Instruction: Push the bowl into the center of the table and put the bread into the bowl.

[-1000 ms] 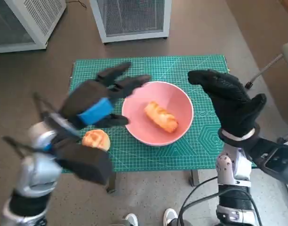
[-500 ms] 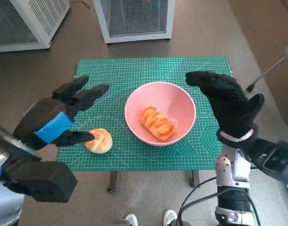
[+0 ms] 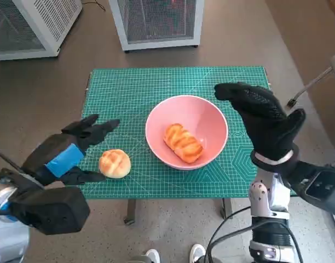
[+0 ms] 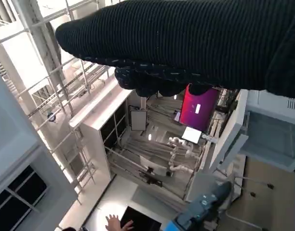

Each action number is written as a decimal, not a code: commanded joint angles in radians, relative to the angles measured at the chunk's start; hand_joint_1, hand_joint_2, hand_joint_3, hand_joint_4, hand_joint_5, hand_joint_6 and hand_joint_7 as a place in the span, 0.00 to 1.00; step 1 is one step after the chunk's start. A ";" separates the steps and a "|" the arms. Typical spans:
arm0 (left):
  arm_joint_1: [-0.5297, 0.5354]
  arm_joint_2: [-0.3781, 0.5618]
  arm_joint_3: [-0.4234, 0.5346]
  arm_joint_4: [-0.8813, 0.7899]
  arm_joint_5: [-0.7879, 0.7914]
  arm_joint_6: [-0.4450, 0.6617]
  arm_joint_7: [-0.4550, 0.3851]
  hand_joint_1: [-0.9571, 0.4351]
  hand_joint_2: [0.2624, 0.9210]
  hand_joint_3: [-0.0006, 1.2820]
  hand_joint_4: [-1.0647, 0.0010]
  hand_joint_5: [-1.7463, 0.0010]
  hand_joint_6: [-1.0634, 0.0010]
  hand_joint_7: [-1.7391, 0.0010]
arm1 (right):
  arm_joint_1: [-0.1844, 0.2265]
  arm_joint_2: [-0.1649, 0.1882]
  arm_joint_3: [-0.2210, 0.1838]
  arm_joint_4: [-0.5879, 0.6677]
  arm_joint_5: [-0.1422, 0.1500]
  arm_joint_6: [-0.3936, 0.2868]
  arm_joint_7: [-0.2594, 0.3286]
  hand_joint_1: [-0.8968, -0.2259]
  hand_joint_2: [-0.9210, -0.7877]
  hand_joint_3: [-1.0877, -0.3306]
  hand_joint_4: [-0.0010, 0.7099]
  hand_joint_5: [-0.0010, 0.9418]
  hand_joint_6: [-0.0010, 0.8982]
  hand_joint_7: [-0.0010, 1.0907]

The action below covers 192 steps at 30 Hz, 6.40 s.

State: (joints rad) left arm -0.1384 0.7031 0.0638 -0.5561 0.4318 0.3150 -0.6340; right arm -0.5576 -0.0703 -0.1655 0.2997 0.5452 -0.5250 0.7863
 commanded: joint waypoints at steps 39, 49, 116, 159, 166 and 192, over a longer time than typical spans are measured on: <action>-0.126 -0.055 -0.307 0.458 0.253 -0.062 0.208 0.71 0.97 0.05 0.34 0.51 0.43 0.43 | 0.016 -0.035 -0.015 -0.025 -0.005 0.044 0.004 0.52 0.00 0.76 0.55 0.01 0.03 0.61; -0.120 -0.041 -0.285 0.473 0.252 -0.123 0.253 0.69 0.97 0.05 0.29 0.36 0.39 0.35 | 0.011 -0.033 -0.008 -0.011 -0.018 0.020 -0.001 0.50 0.00 0.76 0.55 0.01 0.03 0.59; -0.603 -0.272 -0.377 0.371 0.193 -0.227 0.219 0.69 0.97 0.02 0.21 0.41 0.38 0.36 | 0.031 -0.025 -0.014 -0.002 0.002 0.031 0.016 0.52 0.00 0.74 0.60 0.02 0.03 0.61; -0.591 -0.421 -0.349 0.702 0.039 -0.309 0.278 0.30 1.00 0.05 0.88 1.00 0.92 0.77 | 0.021 -0.020 -0.012 0.000 -0.040 -0.006 -0.048 0.53 0.00 0.75 0.62 0.02 0.06 0.57; -0.563 -0.421 -0.275 0.693 -0.073 -0.366 0.287 0.27 1.00 0.05 0.90 1.00 0.93 0.78 | 0.007 -0.030 -0.015 0.003 -0.041 -0.002 -0.051 0.53 0.00 0.74 0.63 0.02 0.06 0.57; -0.485 -0.495 0.026 0.606 -0.598 -0.573 0.290 0.22 1.00 0.32 0.81 0.98 0.99 0.65 | -0.132 -0.073 -0.022 0.023 -0.117 0.005 -0.158 0.51 0.00 0.73 0.55 0.00 0.05 0.58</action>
State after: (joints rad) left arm -0.6435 0.2280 0.0675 0.0741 -0.1346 -0.2288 -0.3640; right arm -0.6760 -0.1367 -0.1884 0.3036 0.4634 -0.5041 0.6525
